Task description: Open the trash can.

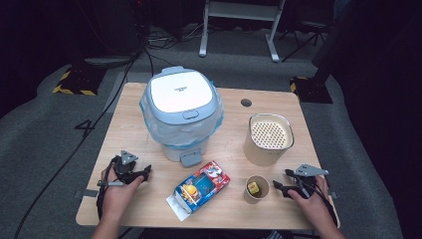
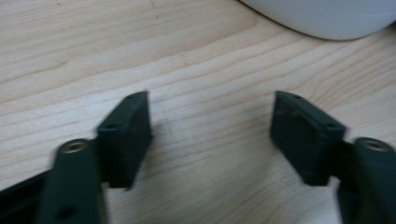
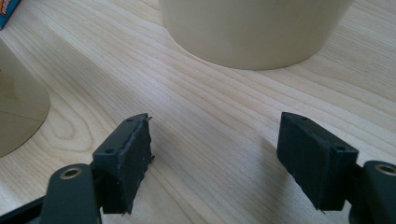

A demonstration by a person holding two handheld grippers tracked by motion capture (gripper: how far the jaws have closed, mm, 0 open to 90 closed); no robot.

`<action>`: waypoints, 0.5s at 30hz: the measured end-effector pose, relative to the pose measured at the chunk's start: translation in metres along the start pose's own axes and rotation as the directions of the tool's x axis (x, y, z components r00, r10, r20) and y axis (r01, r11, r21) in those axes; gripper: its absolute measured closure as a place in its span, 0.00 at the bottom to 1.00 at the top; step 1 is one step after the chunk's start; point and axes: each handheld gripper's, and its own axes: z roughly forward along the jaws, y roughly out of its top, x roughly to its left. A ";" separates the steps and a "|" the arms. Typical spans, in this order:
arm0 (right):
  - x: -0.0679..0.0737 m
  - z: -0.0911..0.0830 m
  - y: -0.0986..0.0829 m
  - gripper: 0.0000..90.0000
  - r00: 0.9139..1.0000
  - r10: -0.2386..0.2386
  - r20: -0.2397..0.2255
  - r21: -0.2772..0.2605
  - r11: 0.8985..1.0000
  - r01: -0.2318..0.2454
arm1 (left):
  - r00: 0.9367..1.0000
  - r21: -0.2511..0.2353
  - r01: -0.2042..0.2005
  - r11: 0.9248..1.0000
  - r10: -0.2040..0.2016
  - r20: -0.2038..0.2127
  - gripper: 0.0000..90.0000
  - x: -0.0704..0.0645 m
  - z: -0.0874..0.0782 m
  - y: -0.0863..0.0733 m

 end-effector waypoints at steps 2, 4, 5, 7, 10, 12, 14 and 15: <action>0.000 0.000 0.000 0.29 1.000 0.000 0.000 0.000 1.000 0.000 | 1.000 -0.004 -0.002 1.000 0.002 0.004 0.41 0.002 0.000 0.000; 0.000 0.000 0.000 0.29 1.000 -0.001 0.003 0.000 1.000 0.001 | 1.000 -0.006 -0.012 1.000 0.012 0.014 0.45 0.004 0.000 0.000; 0.000 0.000 0.000 0.28 1.000 -0.003 0.005 0.000 1.000 0.003 | 1.000 -0.007 -0.015 1.000 0.015 0.021 0.46 0.004 0.000 0.001; 0.000 0.000 0.000 0.28 1.000 0.001 0.005 0.000 1.000 -0.001 | 0.999 -0.003 -0.021 1.000 0.021 0.031 0.47 0.005 0.001 0.003; 0.000 0.000 0.000 0.28 1.000 0.002 0.005 0.001 1.000 -0.002 | 0.998 0.006 -0.004 1.000 0.003 0.064 0.53 0.006 -0.002 0.005; 0.000 0.000 0.000 0.28 1.000 0.003 0.004 0.001 1.000 -0.003 | 0.996 -0.005 -0.010 1.000 0.011 0.087 0.55 0.006 -0.005 0.007; 0.000 0.000 0.000 0.28 1.000 0.002 0.005 0.002 1.000 -0.002 | 0.993 -0.008 -0.023 1.000 0.024 0.116 0.56 0.005 -0.009 0.009; 0.000 0.000 0.000 0.28 1.000 0.003 0.004 0.001 1.000 -0.003 | 0.992 -0.013 -0.031 0.999 0.032 0.123 0.56 0.005 -0.011 0.009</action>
